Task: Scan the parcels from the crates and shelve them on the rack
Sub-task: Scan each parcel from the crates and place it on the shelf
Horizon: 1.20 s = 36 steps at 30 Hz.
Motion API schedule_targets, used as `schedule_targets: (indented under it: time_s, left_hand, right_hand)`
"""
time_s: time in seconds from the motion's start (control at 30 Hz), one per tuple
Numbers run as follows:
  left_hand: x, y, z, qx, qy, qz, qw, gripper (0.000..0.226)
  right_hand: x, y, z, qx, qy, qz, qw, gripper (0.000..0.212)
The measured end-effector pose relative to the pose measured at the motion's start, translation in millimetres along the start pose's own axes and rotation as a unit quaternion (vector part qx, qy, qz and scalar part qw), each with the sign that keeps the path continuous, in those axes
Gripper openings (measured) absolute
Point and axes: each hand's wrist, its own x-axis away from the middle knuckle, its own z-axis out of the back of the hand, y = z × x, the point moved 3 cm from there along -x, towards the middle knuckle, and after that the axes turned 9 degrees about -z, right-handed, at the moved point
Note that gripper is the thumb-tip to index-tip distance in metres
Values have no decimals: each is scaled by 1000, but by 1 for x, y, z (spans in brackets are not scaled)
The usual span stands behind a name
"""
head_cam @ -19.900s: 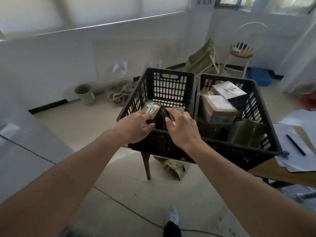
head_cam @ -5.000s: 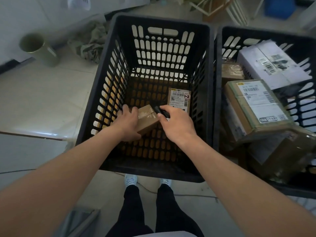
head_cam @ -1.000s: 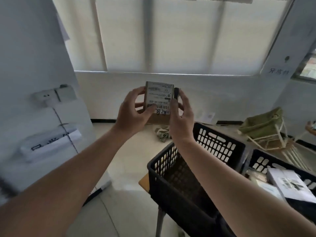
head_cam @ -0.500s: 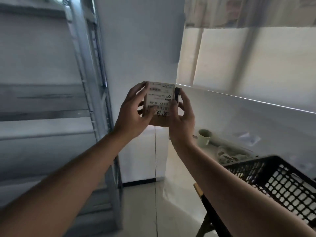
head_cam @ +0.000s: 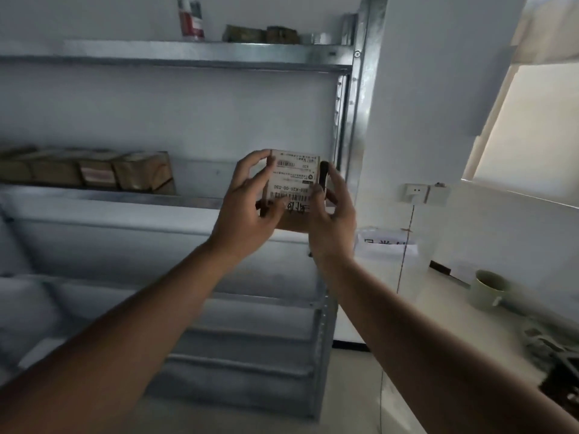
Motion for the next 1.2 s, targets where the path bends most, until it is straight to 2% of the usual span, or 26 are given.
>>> schedule_targets:
  time_s: [0.3, 0.8, 1.03, 1.2]
  left_hand:
    - [23, -94, 91, -61, 5, 21, 998, 61]
    - [6, -316, 110, -96, -14, 118, 988, 59]
    - [1, -402, 110, -79, -51, 149, 984, 56]
    - [5, -447, 107, -27, -89, 194, 977, 57]
  right_hand:
    - [4, 18, -137, -3, -43, -51, 998, 46]
    - [-128, 105, -322, -11, -118, -98, 988, 43]
    - [-168, 134, -380, 18, -94, -127, 987, 44]
    - [-183, 149, -412, 70, -62, -159, 983, 42]
